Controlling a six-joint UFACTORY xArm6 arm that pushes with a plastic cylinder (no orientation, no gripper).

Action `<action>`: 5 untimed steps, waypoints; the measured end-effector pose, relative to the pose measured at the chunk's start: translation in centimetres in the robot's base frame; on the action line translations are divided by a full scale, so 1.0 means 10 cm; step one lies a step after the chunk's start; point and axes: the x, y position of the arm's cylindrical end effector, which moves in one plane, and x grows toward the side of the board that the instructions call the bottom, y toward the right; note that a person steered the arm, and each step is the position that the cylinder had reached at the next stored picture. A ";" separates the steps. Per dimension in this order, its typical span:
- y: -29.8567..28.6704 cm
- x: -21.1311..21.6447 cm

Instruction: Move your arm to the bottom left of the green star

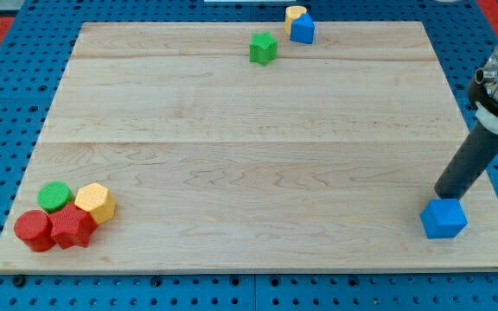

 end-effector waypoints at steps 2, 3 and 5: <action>-0.43 -0.88; -1.02 -1.18; -2.79 -1.58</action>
